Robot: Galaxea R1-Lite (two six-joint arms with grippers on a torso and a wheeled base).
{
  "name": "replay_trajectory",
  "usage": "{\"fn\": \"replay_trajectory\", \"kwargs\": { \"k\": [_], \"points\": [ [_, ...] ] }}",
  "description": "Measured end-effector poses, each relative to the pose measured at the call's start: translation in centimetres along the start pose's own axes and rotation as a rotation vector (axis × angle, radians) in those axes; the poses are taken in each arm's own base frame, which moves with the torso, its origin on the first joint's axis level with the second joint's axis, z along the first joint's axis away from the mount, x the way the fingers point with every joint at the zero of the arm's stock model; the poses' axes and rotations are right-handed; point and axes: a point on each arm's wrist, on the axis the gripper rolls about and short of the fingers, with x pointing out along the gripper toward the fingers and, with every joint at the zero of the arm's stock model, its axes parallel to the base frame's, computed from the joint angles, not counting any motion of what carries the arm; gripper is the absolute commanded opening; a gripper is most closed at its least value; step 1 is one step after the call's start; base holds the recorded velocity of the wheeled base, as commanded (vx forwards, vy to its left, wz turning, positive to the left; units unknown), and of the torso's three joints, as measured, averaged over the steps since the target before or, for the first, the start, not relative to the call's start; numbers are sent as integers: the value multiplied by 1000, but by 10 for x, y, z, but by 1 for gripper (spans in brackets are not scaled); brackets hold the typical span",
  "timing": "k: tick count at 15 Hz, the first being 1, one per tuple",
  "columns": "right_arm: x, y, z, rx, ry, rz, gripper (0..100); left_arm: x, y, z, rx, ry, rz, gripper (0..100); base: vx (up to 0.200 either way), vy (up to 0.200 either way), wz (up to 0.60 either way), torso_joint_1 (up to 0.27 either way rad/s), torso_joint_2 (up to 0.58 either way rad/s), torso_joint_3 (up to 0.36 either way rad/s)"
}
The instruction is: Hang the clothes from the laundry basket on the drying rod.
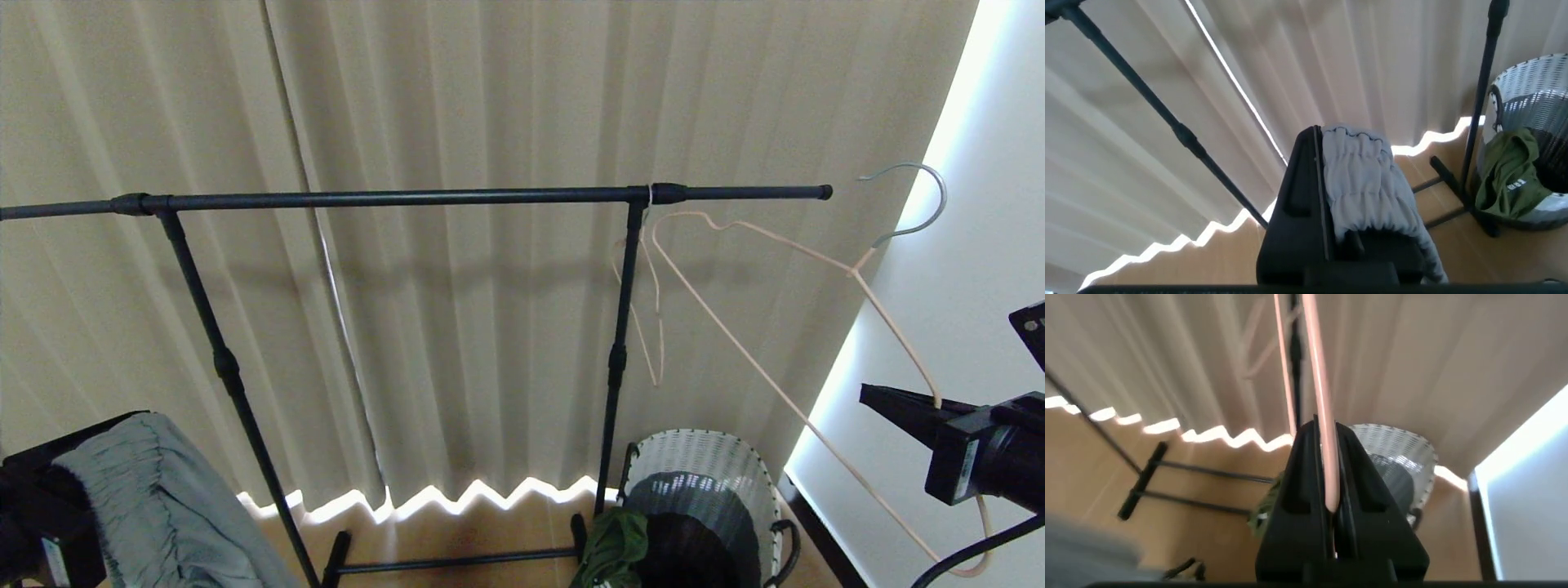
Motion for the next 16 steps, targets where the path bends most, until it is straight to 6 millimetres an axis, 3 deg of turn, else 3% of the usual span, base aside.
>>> {"fn": "replay_trajectory", "kwargs": {
  "k": [13,16],
  "points": [
    [-3,3,0,-11,-6,17,0,4,0,1,2,13,-2,0,0,200,0,4,2,3],
    [-1,7,-2,-20,12,39,0,5,-1,0,21,19,-4,0,0,0,0,0,0,0]
  ]
}}
